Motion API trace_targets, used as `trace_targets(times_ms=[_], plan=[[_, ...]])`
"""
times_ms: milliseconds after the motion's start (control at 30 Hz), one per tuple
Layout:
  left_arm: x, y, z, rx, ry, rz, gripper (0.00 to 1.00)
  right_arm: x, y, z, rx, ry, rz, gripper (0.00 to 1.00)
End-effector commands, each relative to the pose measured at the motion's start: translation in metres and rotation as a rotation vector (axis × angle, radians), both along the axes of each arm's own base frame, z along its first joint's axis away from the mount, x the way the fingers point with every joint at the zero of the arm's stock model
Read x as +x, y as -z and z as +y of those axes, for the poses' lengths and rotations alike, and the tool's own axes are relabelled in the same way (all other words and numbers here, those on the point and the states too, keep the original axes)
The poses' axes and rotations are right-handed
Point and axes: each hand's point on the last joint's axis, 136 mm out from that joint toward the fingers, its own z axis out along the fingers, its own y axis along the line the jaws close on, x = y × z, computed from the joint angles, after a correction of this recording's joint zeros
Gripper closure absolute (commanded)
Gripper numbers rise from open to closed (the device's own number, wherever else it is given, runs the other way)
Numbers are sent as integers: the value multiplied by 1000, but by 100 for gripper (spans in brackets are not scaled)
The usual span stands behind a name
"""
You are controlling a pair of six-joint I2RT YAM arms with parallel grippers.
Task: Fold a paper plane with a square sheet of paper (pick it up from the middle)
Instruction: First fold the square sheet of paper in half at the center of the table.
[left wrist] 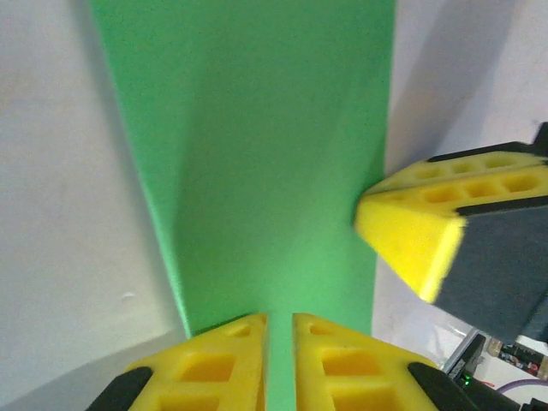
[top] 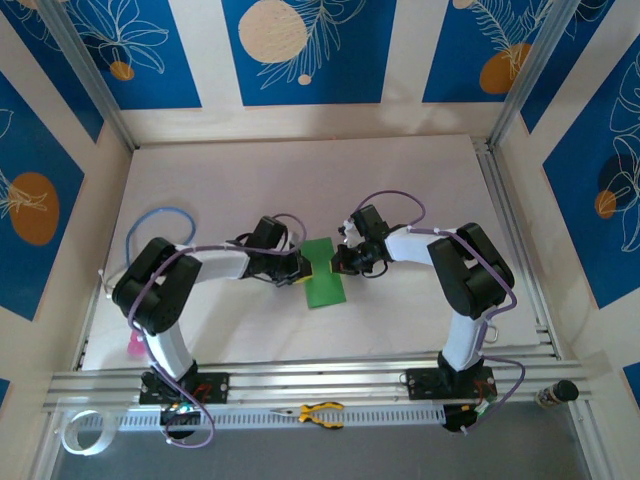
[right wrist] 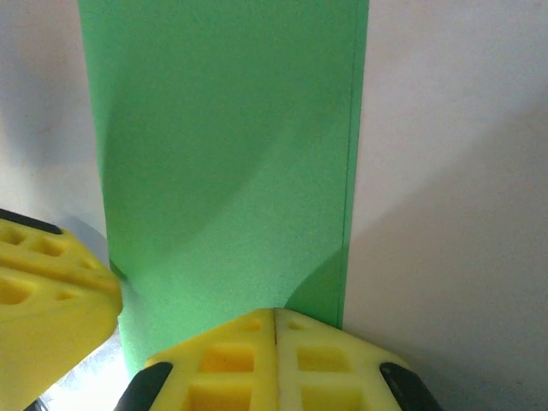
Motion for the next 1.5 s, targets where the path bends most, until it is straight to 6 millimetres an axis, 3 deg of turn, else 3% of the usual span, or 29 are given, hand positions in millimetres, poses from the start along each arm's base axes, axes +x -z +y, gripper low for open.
trace_targets(times_ms=[0, 233, 500, 600, 867, 1000, 1167, 1300, 1467], plan=[[-4, 13, 7, 33, 5, 2, 84, -42, 62, -56, -277, 56, 185, 100], [-19, 28, 23, 106, 30, 13, 84, -42, 61, -57, -279, 59, 183, 100], [-10, -31, 4, -20, 14, -79, 83, -42, 61, -57, -279, 61, 182, 100], [-15, -40, -11, -67, 44, -76, 83, -41, 61, -57, -280, 62, 182, 100], [-22, -14, -23, -68, 56, -40, 84, -42, 62, -57, -280, 62, 185, 100], [-31, 15, -11, 3, 52, -5, 84, -42, 62, -57, -279, 60, 184, 100], [-45, 29, 2, 34, 49, 18, 84, -42, 62, -57, -278, 62, 188, 100], [-54, 24, 9, 39, 62, 15, 84, -41, 61, -58, -277, 67, 185, 100], [-50, -10, 0, -26, 66, -34, 82, -41, 60, -58, -274, 69, 184, 100]])
